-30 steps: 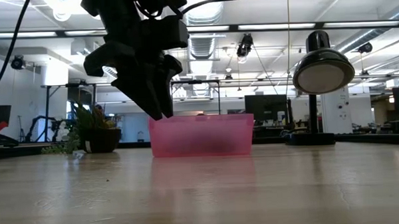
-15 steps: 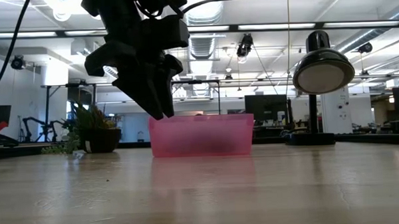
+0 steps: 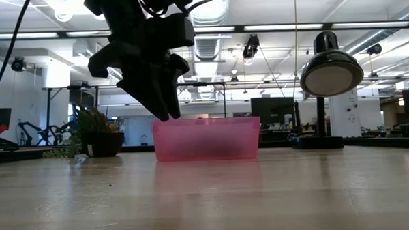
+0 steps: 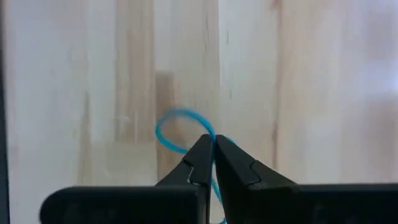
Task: Pick and place rubber bands into bin
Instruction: Put the blue rubber bands into the pink bin
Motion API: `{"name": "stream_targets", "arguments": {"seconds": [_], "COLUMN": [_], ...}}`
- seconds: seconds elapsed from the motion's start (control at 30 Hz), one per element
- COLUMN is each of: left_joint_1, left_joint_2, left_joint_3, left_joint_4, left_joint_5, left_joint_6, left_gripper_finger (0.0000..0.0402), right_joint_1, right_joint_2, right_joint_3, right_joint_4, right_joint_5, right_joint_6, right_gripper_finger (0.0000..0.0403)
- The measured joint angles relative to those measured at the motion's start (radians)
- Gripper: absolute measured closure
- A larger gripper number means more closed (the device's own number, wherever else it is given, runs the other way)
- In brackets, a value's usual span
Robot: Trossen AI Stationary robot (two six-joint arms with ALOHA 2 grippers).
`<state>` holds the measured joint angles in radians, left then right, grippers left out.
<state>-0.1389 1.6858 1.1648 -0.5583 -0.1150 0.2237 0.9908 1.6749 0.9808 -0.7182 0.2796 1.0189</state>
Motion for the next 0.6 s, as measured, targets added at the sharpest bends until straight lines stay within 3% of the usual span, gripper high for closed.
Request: {"name": "stream_targets", "arguments": {"seconds": [0.43,0.6], "left_joint_1": [-0.005,-0.034], "left_joint_2": [-0.068,-0.125], "left_joint_3": [0.024,0.018], "left_joint_4": [0.014,0.056], "left_joint_5": [-0.003,0.006], "left_joint_6": [0.0,0.025], "left_gripper_finger": [0.0248,0.0248], "right_joint_1": [-0.046,-0.125], "right_joint_2": [-0.002,-0.002], "right_joint_3": [0.202,0.221], "right_joint_4": [-0.092,-0.091], "right_joint_5": [0.601,0.691], "right_joint_6": [-0.473,-0.527], "right_gripper_finger": [0.0394,0.0394]}}
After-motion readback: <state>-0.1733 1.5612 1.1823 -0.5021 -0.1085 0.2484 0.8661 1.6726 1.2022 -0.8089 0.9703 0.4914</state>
